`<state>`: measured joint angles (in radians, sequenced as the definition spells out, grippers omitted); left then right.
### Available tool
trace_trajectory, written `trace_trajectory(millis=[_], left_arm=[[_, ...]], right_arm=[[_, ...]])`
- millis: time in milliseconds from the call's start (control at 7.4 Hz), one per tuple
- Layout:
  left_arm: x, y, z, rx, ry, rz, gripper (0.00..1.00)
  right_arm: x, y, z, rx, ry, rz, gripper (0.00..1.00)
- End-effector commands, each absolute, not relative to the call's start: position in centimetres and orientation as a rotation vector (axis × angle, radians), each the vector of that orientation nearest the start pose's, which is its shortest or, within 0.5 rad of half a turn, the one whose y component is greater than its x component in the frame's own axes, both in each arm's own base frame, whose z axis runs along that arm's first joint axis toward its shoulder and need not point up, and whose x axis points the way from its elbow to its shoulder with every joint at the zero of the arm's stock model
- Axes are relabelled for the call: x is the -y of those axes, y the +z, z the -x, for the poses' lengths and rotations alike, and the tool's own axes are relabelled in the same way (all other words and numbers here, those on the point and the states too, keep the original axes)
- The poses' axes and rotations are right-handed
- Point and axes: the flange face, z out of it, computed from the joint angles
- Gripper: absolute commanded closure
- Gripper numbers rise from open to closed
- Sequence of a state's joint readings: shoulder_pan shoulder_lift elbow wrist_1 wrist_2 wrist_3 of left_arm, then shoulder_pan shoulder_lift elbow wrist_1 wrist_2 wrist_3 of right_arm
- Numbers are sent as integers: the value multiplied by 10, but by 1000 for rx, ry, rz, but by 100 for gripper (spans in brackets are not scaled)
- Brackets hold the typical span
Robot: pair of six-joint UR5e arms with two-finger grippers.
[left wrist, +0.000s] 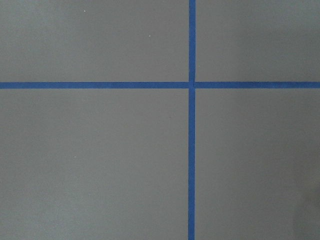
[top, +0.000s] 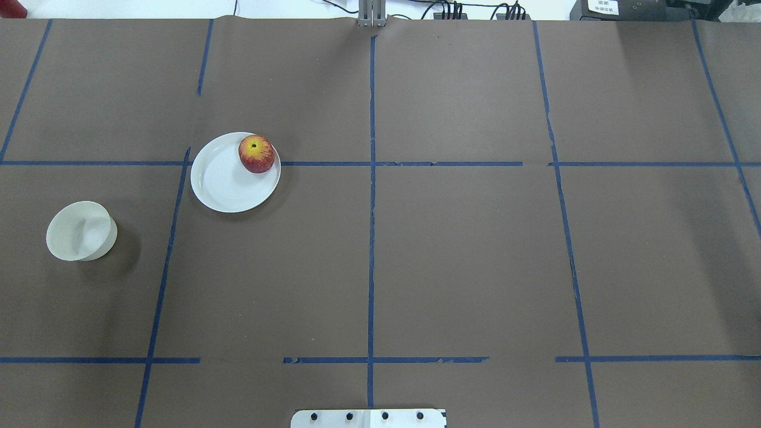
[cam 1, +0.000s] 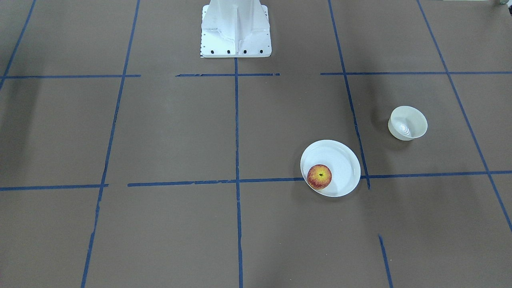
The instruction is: Move apple from plate to bowl
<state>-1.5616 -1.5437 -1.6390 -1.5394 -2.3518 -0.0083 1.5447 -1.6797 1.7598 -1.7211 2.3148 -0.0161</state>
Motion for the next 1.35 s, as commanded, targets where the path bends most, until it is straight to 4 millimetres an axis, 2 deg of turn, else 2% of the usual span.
trace_trajectory(millis=[0, 135, 405, 541, 676, 811, 946, 1081, 1216], left_arm=[[488, 628, 59, -781, 17, -26, 0], [492, 618, 58, -783, 26, -46, 0], [514, 572, 55, -783, 60, -129, 0], [521, 537, 27, -788, 114, -161, 0], [538, 490, -45, -808, 118, -131, 0], [541, 454, -97, -824, 78, -97, 0], [544, 421, -147, -815, 53, -84, 0], [543, 399, -191, -830, 47, -47, 0], [549, 371, -226, -835, 29, -5, 0]], right_arm=[[441, 633, -54, 743, -15, 69, 0], [441, 634, -54, 743, -15, 71, 0], [441, 634, -54, 743, -15, 71, 0], [441, 634, -54, 743, -15, 71, 0], [441, 633, -54, 743, -15, 69, 0], [441, 633, -54, 743, -15, 69, 0], [441, 633, -54, 743, -15, 69, 0], [441, 633, -55, 743, -14, 69, 0], [441, 633, -54, 743, -14, 70, 0]])
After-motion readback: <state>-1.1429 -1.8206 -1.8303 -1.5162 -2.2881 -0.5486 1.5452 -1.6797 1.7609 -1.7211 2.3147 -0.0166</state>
